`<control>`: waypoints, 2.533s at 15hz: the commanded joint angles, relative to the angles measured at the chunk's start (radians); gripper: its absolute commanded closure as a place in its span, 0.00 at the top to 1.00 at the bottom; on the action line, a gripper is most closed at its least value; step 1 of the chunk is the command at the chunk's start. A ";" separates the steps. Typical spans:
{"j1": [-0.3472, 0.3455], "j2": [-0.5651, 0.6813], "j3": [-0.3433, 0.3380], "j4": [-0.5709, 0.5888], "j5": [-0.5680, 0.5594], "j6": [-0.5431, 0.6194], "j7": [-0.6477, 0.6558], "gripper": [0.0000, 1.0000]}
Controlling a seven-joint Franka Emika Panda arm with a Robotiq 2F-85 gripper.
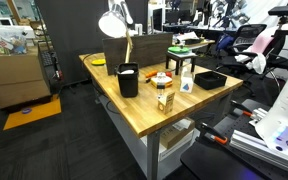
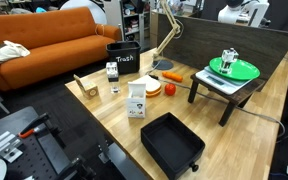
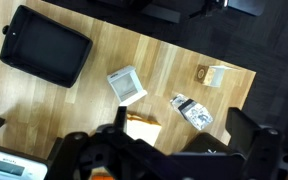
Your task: Remove the bottle from the green plate and put it on the table
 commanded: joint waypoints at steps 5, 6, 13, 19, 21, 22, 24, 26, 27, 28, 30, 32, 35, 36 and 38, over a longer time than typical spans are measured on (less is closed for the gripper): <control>-0.096 0.193 0.014 0.124 0.005 0.076 0.053 1.00; -0.109 0.224 0.017 0.154 0.001 0.081 0.054 1.00; -0.141 0.269 0.040 0.194 -0.004 0.102 0.039 1.00; -0.144 0.297 0.040 0.221 -0.005 0.122 0.057 1.00; -0.151 0.349 0.040 0.277 -0.004 0.153 0.069 1.00; -0.155 0.371 0.041 0.302 -0.011 0.171 0.074 1.00; -0.164 0.442 0.048 0.384 -0.026 0.195 0.086 1.00; -0.174 0.507 0.062 0.462 -0.036 0.189 0.090 1.00; -0.179 0.542 0.073 0.505 -0.035 0.177 0.091 1.00; -0.183 0.572 0.081 0.542 -0.036 0.174 0.102 1.00; -0.188 0.538 0.097 0.480 -0.033 0.208 0.093 1.00; -0.192 0.538 0.099 0.478 -0.032 0.208 0.092 1.00; -0.196 0.532 0.099 0.476 -0.031 0.209 0.092 1.00; -0.195 0.532 0.099 0.476 -0.031 0.209 0.092 1.00; -0.196 0.533 0.101 0.477 -0.031 0.207 0.092 1.00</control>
